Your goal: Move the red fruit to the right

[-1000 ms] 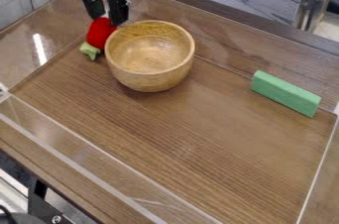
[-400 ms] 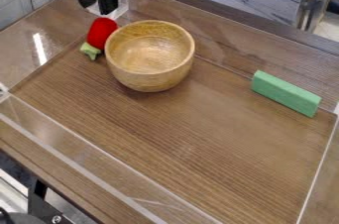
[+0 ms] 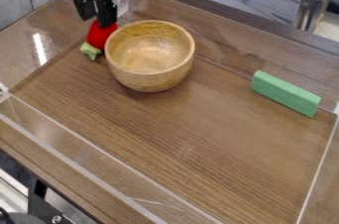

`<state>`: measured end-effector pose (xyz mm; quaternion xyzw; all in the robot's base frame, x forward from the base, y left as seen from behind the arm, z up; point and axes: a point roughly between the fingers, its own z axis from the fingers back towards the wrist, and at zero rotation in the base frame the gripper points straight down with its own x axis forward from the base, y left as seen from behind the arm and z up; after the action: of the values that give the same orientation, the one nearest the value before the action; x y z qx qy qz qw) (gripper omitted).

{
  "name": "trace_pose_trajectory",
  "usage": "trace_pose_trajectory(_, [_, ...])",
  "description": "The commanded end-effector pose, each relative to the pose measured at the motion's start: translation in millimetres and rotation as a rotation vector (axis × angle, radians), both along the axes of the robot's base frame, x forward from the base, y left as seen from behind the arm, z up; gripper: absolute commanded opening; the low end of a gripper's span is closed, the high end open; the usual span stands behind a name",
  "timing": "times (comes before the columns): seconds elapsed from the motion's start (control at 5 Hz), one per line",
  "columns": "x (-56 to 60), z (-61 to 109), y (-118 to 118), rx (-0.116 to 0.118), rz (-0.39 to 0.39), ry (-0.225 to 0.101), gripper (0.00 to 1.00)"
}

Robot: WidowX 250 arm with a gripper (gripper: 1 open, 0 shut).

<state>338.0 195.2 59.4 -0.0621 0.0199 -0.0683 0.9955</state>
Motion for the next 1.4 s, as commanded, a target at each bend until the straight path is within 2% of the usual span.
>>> trace_pose_trajectory(0.0, [4.1, 11.7, -5, 0.026, -0.108, -0.041, 0.0])
trace_pose_trajectory(0.2, [2.4, 29.9, -18, 0.007, -0.028, -0.07, 0.0])
trace_pose_trajectory(0.4, [1.0, 47.1, -30, -0.024, 0.035, -0.087, 0.0])
trace_pose_trajectory(0.6, [-2.8, 51.5, -38, -0.055, -0.026, -0.093, 0.0])
trace_pose_trajectory(0.8, [-4.8, 48.9, -44, -0.072, -0.091, -0.084, 0.0])
trace_pose_trajectory(1.0, [-2.6, 45.8, -41, -0.086, -0.031, -0.084, 0.0])
trace_pose_trajectory(1.2, [0.9, 38.9, -31, -0.089, 0.035, -0.08, 0.0])
